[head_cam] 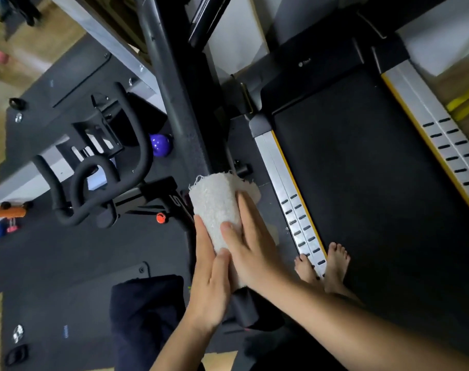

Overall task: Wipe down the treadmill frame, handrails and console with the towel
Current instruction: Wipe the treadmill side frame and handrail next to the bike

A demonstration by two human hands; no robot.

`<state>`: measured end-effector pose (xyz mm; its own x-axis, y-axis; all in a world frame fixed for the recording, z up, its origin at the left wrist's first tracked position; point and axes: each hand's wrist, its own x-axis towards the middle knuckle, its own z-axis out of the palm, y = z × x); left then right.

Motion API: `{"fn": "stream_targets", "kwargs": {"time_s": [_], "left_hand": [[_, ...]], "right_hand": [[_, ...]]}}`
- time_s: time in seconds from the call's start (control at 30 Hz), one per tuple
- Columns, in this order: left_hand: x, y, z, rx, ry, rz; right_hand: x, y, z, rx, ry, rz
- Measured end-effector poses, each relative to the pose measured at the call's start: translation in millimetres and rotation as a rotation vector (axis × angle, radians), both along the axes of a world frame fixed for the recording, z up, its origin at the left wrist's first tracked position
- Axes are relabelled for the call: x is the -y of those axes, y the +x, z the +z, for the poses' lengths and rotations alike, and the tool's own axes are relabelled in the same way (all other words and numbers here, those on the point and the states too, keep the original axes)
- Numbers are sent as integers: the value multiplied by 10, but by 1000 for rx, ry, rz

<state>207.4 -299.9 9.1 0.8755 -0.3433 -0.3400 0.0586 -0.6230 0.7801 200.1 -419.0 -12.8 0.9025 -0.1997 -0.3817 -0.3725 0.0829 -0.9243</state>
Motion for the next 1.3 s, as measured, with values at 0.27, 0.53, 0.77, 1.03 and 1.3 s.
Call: {"fn": "stream_targets", "kwargs": {"time_s": [0.27,0.53,0.77,1.03,1.3], "left_hand": [[179,364,-74,-48,-261,186],[120,485,-116,70,-260,197],[74,697,-400,10,-322,273],[128,639,-406,-181,-274,288],[229,604,-338,-267,-407,394]], "right_hand": [[97,292,100,78,-232,135],[280,580,220,364,-860,382],[568,810,268,745,-1304,1003],[519,1239,590,628,-1377,1357],[691,1551,890,609,-1366,1606]]}}
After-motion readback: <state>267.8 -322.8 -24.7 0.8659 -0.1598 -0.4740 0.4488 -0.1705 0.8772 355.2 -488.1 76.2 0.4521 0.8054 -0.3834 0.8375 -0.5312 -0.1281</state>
